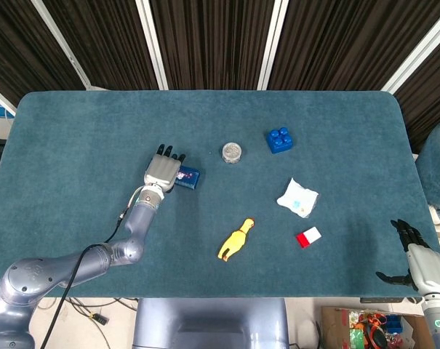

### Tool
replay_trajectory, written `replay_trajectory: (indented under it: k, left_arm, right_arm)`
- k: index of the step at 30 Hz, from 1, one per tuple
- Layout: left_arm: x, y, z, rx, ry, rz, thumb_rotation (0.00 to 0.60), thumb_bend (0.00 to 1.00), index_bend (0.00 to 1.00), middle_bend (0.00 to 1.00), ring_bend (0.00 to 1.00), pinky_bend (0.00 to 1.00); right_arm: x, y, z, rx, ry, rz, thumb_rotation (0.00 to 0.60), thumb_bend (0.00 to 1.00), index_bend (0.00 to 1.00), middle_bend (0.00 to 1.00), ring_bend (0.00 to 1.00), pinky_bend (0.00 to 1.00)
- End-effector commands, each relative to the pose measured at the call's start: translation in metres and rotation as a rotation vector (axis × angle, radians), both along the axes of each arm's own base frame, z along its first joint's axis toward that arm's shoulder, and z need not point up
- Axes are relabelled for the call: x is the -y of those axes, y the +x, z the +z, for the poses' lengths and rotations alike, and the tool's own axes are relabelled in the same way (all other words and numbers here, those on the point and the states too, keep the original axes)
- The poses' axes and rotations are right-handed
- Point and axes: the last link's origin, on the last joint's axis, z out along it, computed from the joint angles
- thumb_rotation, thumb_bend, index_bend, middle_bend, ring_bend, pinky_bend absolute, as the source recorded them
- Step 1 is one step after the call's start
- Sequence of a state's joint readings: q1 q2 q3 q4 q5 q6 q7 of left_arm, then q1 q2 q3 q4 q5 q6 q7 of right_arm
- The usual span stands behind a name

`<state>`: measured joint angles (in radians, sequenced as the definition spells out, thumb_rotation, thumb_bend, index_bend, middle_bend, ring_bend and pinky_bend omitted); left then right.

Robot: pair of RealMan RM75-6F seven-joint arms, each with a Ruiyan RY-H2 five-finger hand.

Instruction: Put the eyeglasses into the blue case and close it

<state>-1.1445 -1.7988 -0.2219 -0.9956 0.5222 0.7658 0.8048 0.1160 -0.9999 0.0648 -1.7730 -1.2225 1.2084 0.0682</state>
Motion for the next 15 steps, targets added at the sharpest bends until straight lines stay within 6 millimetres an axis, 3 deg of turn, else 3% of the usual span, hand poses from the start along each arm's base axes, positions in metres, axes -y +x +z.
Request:
replay_trajectory:
  k: [1, 10, 15]
  left_arm:
    - [0.0000, 0.0001, 0.0004, 0.000, 0.002, -0.001, 0.600, 0.28, 0.15, 0.25, 0.02, 0.03]
    - [0.0004, 0.0029, 0.0012, 0.011, 0.014, -0.011, 0.600, 0.28, 0.18, 0.30, 0.03, 0.03]
    - [0.0010, 0.0030, 0.0002, 0.008, 0.015, -0.016, 0.600, 0.33, 0.19, 0.35, 0.04, 0.03]
  right_arm:
    - [0.0000, -0.0001, -0.0001, -0.001, 0.001, -0.001, 0.600, 0.11, 0.00, 0.00, 0.04, 0.21]
    - [0.0000, 0.0000, -0.0002, -0.003, 0.003, -0.004, 0.600, 0.12, 0.00, 0.00, 0.04, 0.21]
    - [0.0001, -0.0004, 0.0000, -0.002, 0.004, -0.009, 0.600, 0.11, 0.00, 0.00, 0.04, 0.21]
